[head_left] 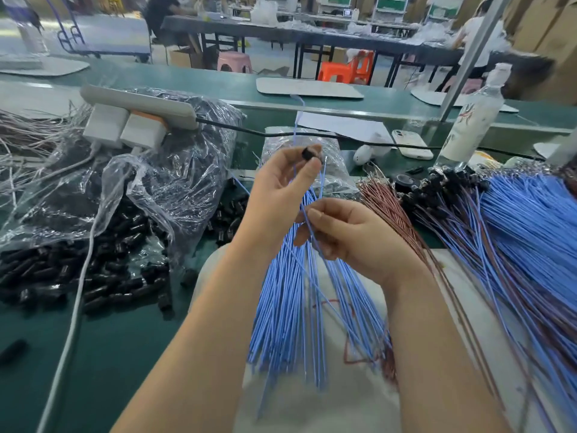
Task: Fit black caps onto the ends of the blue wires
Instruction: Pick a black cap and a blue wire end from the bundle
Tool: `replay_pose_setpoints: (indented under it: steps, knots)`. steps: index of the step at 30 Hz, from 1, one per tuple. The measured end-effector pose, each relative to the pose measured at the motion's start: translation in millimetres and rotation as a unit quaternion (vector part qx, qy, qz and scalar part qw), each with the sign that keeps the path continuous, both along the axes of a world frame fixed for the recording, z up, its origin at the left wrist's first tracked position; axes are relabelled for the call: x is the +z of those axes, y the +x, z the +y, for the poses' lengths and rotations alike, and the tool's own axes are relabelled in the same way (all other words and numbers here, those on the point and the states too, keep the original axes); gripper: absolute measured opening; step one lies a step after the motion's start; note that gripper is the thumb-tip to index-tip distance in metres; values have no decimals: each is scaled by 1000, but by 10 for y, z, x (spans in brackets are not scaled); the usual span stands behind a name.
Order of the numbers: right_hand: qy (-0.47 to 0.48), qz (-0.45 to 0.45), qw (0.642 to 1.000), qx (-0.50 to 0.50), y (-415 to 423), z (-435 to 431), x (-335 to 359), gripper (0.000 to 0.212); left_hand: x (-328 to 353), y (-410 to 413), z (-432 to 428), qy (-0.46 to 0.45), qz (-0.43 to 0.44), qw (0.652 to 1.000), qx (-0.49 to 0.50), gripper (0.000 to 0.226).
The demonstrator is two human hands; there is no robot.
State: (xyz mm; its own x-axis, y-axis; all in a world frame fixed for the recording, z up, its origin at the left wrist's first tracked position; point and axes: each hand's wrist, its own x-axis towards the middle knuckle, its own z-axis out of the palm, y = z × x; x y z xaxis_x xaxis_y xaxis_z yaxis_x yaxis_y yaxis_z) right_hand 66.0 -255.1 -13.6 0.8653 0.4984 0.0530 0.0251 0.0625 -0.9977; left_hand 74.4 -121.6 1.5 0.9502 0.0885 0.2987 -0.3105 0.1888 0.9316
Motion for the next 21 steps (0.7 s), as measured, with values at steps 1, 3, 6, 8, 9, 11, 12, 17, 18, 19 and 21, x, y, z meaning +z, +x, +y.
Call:
replay_pose_setpoints:
  steps: [1, 3, 6, 8, 9, 11, 12, 17, 18, 19, 21]
  knots:
    - [13, 4, 999, -43, 22, 14, -19, 17, -65, 21, 19, 3, 9, 1000, 15, 8]
    - [70, 52, 988, -128, 83, -13, -52, 17, -210, 53, 88, 22, 21, 998, 60, 12]
    - [65, 112, 979, -155, 126, -7, -107, 19, -404, 46, 145, 1, 48, 997, 57, 16]
    - [-55, 93, 984, -138, 111, 75, -170, 21, -487, 42, 130, -26, 61, 997, 47, 12]
    - [-108, 83, 984, -119, 90, 124, -194, 21, -509, 43, 118, -33, 61, 997, 45, 11]
    - [-162, 73, 982, -60, 40, 209, -221, 21, -527, 52, 114, -52, 53, 997, 32, 11]
    - [-162, 73, 984, -29, 15, 241, -223, 19, -525, 56, 122, -57, 50, 997, 26, 11]
    - [-48, 116, 992, 12, -22, 298, -193, 15, -487, 33, 152, -68, 43, 997, 9, 11]
    - [-39, 122, 992, 17, -26, 301, -187, 16, -483, 26, 154, -68, 39, 997, 6, 12]
    - [-37, 122, 991, 25, -30, 304, -179, 18, -479, 18, 154, -69, 36, 997, 2, 12]
    - [-39, 114, 992, 35, -41, 310, -160, 22, -469, 8, 152, -60, 37, 998, 1, 12]
